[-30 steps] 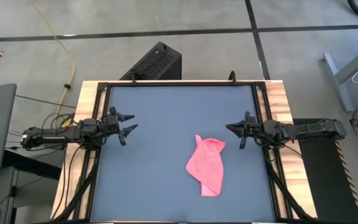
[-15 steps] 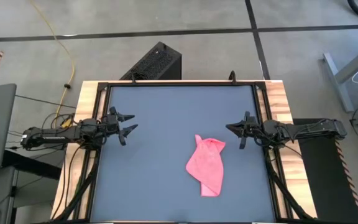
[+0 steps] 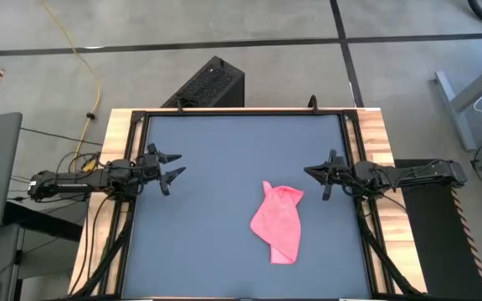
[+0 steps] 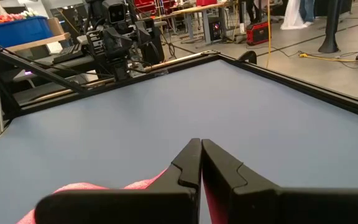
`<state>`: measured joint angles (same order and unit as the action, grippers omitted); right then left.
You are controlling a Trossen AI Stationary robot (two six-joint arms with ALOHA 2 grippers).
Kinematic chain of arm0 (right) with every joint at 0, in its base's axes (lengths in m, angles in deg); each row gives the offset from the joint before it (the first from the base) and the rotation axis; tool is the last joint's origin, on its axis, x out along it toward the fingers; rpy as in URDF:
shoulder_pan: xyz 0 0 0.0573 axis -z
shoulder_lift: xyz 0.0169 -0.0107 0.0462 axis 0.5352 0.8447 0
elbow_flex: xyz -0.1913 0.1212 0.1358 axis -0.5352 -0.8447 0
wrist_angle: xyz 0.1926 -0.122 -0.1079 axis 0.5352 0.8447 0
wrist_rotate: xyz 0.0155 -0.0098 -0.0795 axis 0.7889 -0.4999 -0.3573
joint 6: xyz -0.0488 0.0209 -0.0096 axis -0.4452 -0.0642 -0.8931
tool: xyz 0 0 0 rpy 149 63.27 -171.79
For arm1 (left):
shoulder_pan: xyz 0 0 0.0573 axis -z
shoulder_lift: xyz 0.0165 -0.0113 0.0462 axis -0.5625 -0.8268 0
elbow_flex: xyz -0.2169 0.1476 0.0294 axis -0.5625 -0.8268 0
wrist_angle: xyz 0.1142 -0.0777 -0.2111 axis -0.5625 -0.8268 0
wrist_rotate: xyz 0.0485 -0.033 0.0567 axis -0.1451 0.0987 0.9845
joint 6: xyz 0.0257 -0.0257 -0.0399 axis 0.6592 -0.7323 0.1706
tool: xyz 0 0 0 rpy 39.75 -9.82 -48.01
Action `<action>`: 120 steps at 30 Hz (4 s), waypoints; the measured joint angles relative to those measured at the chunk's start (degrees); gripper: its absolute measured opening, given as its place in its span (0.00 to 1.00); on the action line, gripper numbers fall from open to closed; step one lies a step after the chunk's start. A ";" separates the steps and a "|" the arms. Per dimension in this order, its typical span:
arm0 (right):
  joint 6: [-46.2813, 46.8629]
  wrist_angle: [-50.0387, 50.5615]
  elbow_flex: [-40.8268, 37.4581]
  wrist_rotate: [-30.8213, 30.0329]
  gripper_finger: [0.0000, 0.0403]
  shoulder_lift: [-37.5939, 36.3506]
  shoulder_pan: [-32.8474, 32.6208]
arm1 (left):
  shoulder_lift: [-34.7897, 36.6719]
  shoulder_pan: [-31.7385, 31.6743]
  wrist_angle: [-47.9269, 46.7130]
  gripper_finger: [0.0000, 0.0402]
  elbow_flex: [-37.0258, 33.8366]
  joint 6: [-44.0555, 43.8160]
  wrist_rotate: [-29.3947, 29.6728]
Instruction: Roll towel
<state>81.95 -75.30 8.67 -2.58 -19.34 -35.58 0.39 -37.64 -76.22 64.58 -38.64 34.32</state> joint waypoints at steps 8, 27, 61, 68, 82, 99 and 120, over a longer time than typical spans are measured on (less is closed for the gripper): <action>0.00 0.00 0.00 0.01 0.10 0.01 0.00 | -0.01 0.01 0.01 0.55 -0.01 -0.01 0.00; 0.00 0.00 -0.02 0.01 0.10 0.01 0.00 | -0.01 0.01 0.01 0.55 0.01 0.01 0.00; 0.00 0.00 -0.02 -0.01 0.10 -0.01 0.00 | -0.01 0.00 0.01 0.55 0.00 0.01 0.00; 0.00 -0.01 -0.01 0.00 0.10 0.00 0.00 | 0.00 0.01 0.00 0.55 0.01 -0.01 0.00; -4.88 -3.02 -0.07 -1.39 0.10 0.00 1.24 | -0.01 0.01 -0.03 0.55 0.00 -13.01 -2.73; 22.90 -7.41 6.30 5.18 0.10 11.24 -8.48 | -0.02 5.33 1.26 0.55 0.03 -31.55 -11.13; 11.85 46.80 50.11 1.52 0.28 60.89 -8.59 | -32.09 14.83 26.89 0.55 3.24 -16.30 -11.36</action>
<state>93.80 -28.49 58.77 -1.06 41.55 -44.17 -31.70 -22.81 -49.33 67.83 -54.94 22.96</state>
